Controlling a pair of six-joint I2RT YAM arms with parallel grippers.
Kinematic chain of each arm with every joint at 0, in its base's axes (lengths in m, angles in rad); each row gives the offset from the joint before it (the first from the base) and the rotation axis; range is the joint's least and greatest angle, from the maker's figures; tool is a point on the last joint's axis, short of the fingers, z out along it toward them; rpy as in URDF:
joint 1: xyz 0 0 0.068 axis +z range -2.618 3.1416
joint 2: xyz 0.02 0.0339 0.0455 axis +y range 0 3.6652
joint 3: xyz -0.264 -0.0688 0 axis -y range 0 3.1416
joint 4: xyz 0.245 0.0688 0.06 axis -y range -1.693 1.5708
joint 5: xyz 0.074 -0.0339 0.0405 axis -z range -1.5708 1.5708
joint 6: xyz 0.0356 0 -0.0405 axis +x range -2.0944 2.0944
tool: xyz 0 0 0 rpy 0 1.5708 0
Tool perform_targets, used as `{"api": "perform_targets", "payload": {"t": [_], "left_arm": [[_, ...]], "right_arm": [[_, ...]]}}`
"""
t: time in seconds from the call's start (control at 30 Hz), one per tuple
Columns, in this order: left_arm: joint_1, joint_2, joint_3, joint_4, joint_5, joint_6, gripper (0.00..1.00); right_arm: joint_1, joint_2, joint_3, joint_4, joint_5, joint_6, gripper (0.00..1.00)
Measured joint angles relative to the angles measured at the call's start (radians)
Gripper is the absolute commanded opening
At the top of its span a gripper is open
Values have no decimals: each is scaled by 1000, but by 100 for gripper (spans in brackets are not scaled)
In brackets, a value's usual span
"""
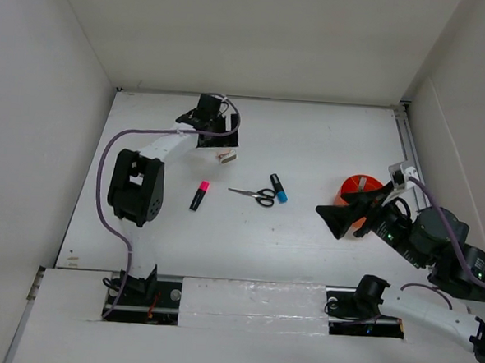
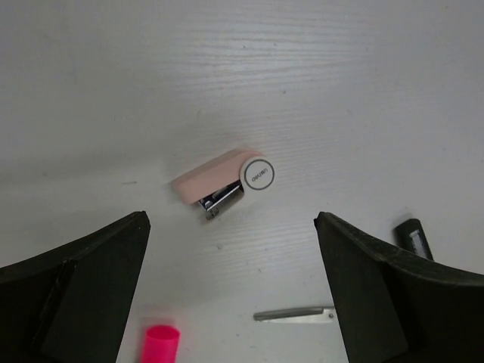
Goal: Sort the stationery into containers
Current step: Pick up the stapler from the center of the board.
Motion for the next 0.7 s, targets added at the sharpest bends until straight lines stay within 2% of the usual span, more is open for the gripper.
{"api": "perform_targets", "payload": {"t": [0.03, 0.17, 0.4, 0.7], "left_arm": [[-9, 1, 4, 7, -26, 33, 100], [-32, 21, 19, 23, -83, 148, 100], [-28, 95, 0, 45, -102, 319, 100], [-9, 96, -33, 57, 13, 459, 100]], "right_arm": [[0, -5, -1, 0, -12, -3, 100], [0, -7, -10, 0, -47, -16, 100], [0, -21, -27, -26, -83, -22, 100], [0, -90, -27, -51, -133, -23, 100]]}}
